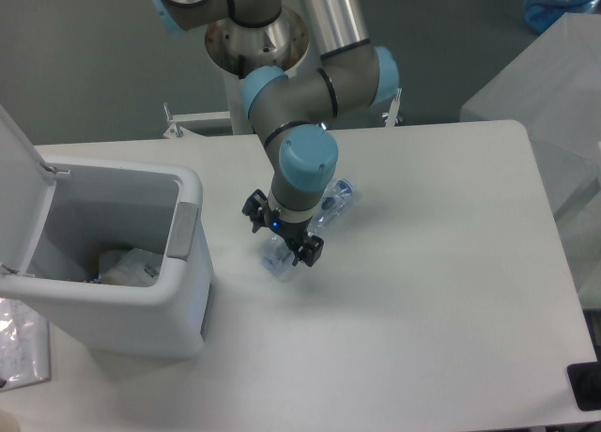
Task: Place the trash in the trash can
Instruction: 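Lower the gripper and close it on the clear plastic bag, then lift the bag and carry it over the white bin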
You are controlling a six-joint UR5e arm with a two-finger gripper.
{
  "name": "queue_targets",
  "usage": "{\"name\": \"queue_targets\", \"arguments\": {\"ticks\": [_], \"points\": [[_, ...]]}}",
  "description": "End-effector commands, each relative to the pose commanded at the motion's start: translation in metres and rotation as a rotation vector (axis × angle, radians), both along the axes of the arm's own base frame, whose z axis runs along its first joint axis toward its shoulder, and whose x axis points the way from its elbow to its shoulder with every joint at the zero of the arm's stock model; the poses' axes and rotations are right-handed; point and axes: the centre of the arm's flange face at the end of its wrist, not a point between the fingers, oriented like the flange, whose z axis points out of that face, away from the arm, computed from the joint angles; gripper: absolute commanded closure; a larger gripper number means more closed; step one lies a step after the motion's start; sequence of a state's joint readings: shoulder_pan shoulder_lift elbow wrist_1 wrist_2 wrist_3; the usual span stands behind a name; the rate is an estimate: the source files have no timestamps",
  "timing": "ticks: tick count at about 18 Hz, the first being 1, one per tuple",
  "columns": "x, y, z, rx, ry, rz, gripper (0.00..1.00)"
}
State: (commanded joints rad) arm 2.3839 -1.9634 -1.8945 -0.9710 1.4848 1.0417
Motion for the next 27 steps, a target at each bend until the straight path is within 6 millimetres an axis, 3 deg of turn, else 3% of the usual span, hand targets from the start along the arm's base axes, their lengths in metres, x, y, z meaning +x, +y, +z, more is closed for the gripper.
{"name": "queue_targets", "arguments": {"ticks": [2,6,8,9,14,20,27], "points": [[-0.003,0.001,-0.003,-0.022,0.017,-0.003,0.0],[-0.005,0.004,0.001,-0.023,0.03,-0.006,0.53],[-0.005,0.005,0.002,-0.02,0.031,-0.004,0.69],[-0.006,0.006,0.004,-0.017,0.034,-0.002,0.72],[-0.015,0.014,0.021,0.007,0.061,0.007,0.75],[-0.031,0.029,0.069,0.096,0.11,0.032,0.75],[-0.079,0.059,0.174,0.393,0.089,0.176,0.75]]}}
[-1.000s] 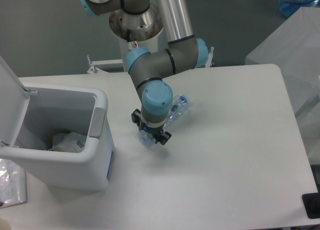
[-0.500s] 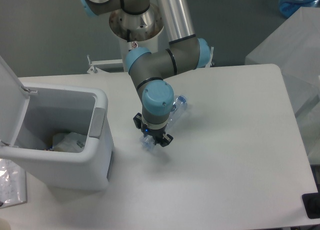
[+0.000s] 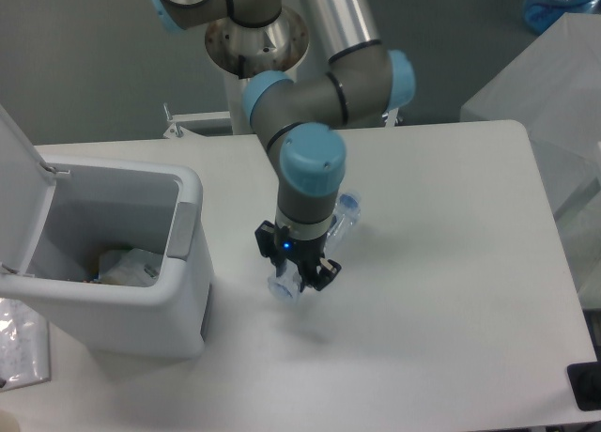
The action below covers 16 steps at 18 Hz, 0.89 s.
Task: Place the trash in the trash can
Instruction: 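Lift the bag and carry it over the white bin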
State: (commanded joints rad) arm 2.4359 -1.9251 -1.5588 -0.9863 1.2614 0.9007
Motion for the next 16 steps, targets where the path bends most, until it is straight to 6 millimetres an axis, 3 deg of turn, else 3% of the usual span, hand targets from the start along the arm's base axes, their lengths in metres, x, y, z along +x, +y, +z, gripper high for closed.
{"name": "queue_targets", "arguments": {"ticks": [8,12,16], "points": [[-0.037,0.009,0.102,0.314,-0.115,0.125,0.74],[-0.039,0.018,0.158,0.451,-0.186,0.164,0.74],[-0.031,0.023,0.199,0.547,-0.233,0.153,0.72]]}}
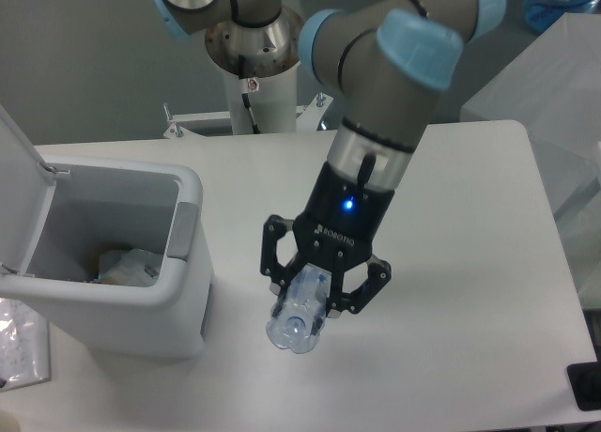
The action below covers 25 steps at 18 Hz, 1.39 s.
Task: Place the trash in the trash can
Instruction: 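Lift the bag and carry it over the white bin, then open the gripper to drop the bag into the bin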
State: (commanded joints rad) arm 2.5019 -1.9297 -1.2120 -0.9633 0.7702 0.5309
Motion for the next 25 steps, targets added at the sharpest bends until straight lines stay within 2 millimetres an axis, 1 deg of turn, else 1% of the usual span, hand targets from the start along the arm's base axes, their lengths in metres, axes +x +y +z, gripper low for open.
{"name": "queue_targets", "arguments": {"ticks": [2,4,5,6,7,9,11,13,15,16,19,21,23,24,25], "points": [[0.007,0.003,0.017,0.038,-0.003,-0.019,0.71],[0.014,0.006,0.027,0.061,-0.021,-0.029,0.7],[0.02,0.004,0.037,0.072,-0.015,-0.033,0.69],[0.032,0.006,0.045,0.08,-0.006,-0.047,0.69],[0.043,0.011,0.047,0.082,-0.003,-0.065,0.69],[0.058,0.015,0.056,0.098,0.016,-0.084,0.69],[0.076,0.026,0.056,0.099,0.014,-0.114,0.69],[0.098,0.036,0.055,0.096,0.0,-0.142,0.66],[0.117,0.041,0.057,0.095,-0.026,-0.148,0.65],[0.126,0.045,0.055,0.091,-0.033,-0.159,0.65],[0.148,0.056,0.045,0.079,-0.047,-0.195,0.62],[0.159,0.059,0.031,0.059,-0.061,-0.211,0.6],[0.163,0.059,0.017,0.048,-0.063,-0.22,0.45],[0.164,0.058,0.012,0.055,-0.053,-0.223,0.36],[0.164,0.057,0.008,0.06,-0.047,-0.224,0.23]]}}
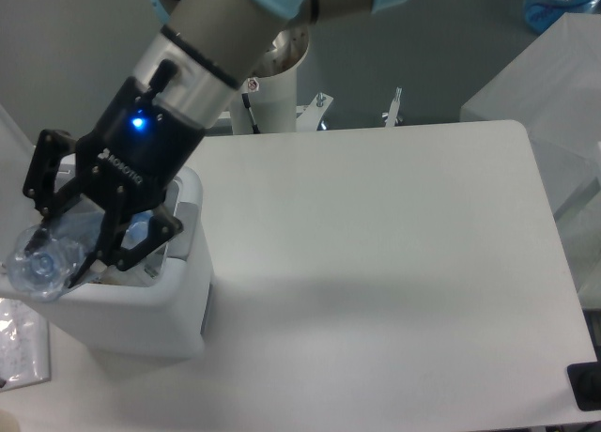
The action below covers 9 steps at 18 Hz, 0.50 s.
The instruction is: Place the trash in the trash can
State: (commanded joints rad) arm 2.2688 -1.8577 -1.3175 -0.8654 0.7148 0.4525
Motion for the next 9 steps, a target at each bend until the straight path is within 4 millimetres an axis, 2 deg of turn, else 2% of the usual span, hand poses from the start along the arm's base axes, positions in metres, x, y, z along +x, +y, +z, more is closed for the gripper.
{"name": "queue_targets", "arguments": {"ticks": [3,9], "points": [[0.0,-0.001,-0.004,-0.002,0.0,0.001,0.08],[-0.001,0.001,-0.014,-0.014,-0.008,0.001,0.04]]}}
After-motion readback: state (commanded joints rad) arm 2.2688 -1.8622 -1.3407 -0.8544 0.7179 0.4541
